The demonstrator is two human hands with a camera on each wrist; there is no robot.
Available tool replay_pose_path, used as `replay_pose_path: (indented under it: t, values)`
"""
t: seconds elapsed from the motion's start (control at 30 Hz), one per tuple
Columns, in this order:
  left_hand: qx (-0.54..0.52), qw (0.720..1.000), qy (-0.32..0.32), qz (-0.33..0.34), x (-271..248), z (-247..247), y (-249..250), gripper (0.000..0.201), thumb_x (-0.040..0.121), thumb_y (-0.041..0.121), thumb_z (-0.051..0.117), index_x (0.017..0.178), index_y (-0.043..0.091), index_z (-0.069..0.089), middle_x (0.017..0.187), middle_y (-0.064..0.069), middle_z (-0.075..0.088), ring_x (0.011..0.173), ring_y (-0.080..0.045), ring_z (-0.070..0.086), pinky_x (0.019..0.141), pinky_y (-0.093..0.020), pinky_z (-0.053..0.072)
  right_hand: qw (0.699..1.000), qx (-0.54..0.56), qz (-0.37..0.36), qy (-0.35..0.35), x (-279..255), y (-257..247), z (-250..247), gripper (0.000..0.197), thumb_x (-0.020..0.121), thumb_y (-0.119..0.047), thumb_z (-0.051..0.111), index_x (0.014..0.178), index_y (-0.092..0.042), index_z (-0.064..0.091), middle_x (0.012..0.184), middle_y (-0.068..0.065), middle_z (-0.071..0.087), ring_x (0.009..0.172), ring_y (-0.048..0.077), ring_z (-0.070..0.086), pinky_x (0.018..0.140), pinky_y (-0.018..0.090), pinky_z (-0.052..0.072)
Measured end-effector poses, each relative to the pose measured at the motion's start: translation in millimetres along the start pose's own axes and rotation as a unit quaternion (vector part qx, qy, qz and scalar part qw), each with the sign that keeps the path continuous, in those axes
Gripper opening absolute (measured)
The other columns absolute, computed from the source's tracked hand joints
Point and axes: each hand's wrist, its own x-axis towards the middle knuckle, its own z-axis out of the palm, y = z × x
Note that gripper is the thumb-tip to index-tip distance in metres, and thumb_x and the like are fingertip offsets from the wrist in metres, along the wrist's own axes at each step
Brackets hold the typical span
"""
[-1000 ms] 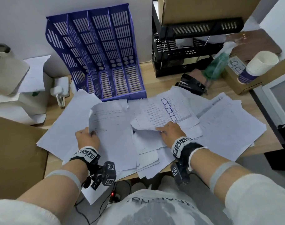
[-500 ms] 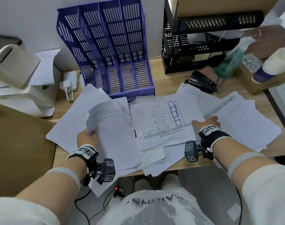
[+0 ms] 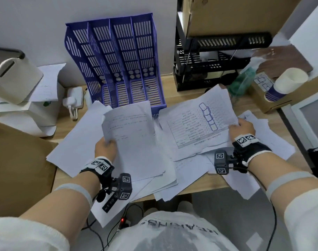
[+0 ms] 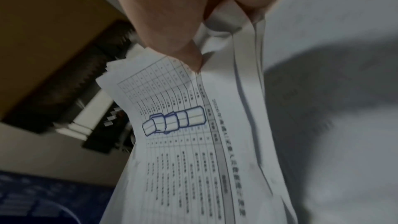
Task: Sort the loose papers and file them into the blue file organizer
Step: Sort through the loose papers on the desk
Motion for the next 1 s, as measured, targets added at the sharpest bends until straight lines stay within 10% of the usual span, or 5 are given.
replay_pose_path:
  t: [0.17,0.43,0.67,0.87,1.0]
  values:
    - [-0.066,0.995,-0.079,-0.003,-2,34,32,0.030,0.095,0.021,0.054,0.117,0.004,0.065,0.105,-0.012,0.064,0.093,-0.028,0.060,0.078,-0.032,0.043,0.994,0.028,-0.025,0.100,6,0,-56,0.023,0.089,-0.005,0.048,0.102,-0.006,0.067,0.099,0.018,0.065,0.083,0.034,0.055,0.072,0.031,0.040]
    - [-0.032,0.987,-0.154,0.043,-7,79,54,0.033,0.094,0.026,0.059,0.113,0.001,0.068,0.113,-0.022,0.069,0.104,-0.037,0.065,0.088,-0.041,0.052,0.978,0.080,-0.043,0.186,-9,16,-118,0.021,0.091,-0.010,0.053,0.104,-0.016,0.069,0.085,0.005,0.060,0.080,0.026,0.054,0.073,0.027,0.040]
    - [-0.015,0.998,-0.040,0.037,-19,92,90,0.052,0.085,0.017,0.067,0.130,0.005,0.043,0.135,-0.023,0.045,0.119,-0.040,0.050,0.096,-0.043,0.042,0.975,0.070,-0.071,0.197,-19,20,-137,0.018,0.090,-0.014,0.055,0.103,-0.013,0.068,0.089,0.010,0.067,0.084,0.028,0.060,0.078,0.033,0.049]
    - [0.032,0.922,-0.097,0.373,-50,111,166,0.121,0.060,0.059,0.083,0.153,0.031,0.012,0.162,-0.002,0.019,0.151,-0.021,0.014,0.120,-0.037,0.016,0.977,0.044,-0.187,0.097,-24,2,-139,0.017,0.087,-0.020,0.060,0.099,-0.022,0.072,0.093,0.004,0.072,0.090,0.025,0.064,0.080,0.033,0.051]
    - [-0.005,0.878,-0.283,0.385,-66,127,206,0.075,0.061,0.056,0.082,0.127,0.030,0.057,0.123,-0.001,0.067,0.115,-0.020,0.062,0.102,-0.046,0.049,0.965,0.080,-0.247,0.025,-22,-4,-143,0.015,0.086,-0.015,0.067,0.097,-0.020,0.075,0.095,0.006,0.074,0.096,0.025,0.066,0.084,0.036,0.051]
